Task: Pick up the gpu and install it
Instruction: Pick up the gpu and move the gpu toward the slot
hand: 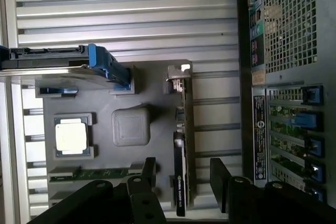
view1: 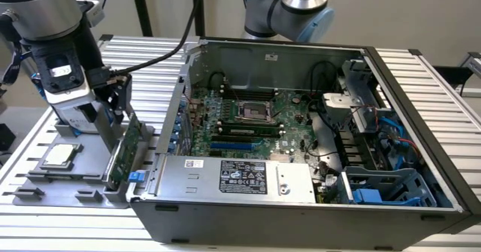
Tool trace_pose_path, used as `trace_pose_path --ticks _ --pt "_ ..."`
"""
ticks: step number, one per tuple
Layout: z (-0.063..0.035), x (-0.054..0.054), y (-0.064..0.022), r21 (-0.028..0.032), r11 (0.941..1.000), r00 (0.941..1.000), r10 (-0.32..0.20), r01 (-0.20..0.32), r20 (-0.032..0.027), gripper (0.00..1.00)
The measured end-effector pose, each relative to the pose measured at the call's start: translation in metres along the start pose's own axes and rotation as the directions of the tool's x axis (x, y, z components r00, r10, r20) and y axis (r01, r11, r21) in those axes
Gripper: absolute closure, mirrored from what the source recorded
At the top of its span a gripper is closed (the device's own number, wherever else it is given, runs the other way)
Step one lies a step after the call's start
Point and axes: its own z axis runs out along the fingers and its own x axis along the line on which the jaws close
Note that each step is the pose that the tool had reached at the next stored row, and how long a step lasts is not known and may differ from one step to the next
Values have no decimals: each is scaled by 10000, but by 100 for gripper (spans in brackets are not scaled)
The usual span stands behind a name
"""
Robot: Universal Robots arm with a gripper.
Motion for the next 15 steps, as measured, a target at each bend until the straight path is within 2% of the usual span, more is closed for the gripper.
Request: trace_pose_path --ticks 15 --pt "269 2 -110 -1 10000 10000 1 -1 18 46"
